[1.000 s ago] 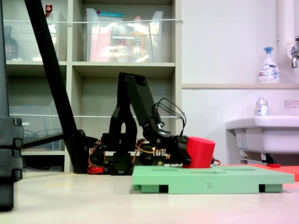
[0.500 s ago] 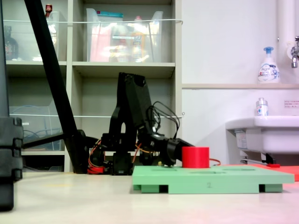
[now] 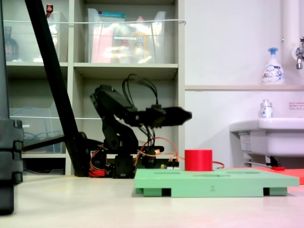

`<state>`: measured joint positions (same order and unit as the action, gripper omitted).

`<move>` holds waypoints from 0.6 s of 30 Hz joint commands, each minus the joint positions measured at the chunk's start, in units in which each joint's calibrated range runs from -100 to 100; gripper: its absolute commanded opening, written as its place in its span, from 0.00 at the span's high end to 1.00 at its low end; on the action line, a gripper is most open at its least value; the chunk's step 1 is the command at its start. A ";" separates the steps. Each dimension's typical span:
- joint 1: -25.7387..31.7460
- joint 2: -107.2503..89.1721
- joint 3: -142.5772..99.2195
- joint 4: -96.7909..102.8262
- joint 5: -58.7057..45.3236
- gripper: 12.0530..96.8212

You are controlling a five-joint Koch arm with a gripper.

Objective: Put the cylinder block into the corresponding hole

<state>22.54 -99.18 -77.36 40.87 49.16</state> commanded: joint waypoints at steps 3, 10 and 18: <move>-6.35 -0.82 13.46 -7.41 -3.22 0.57; -18.07 -0.82 21.73 -13.67 -14.70 0.62; -23.59 0.44 21.23 -14.05 -28.42 0.65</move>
<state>-0.85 -98.63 -56.49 26.28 24.74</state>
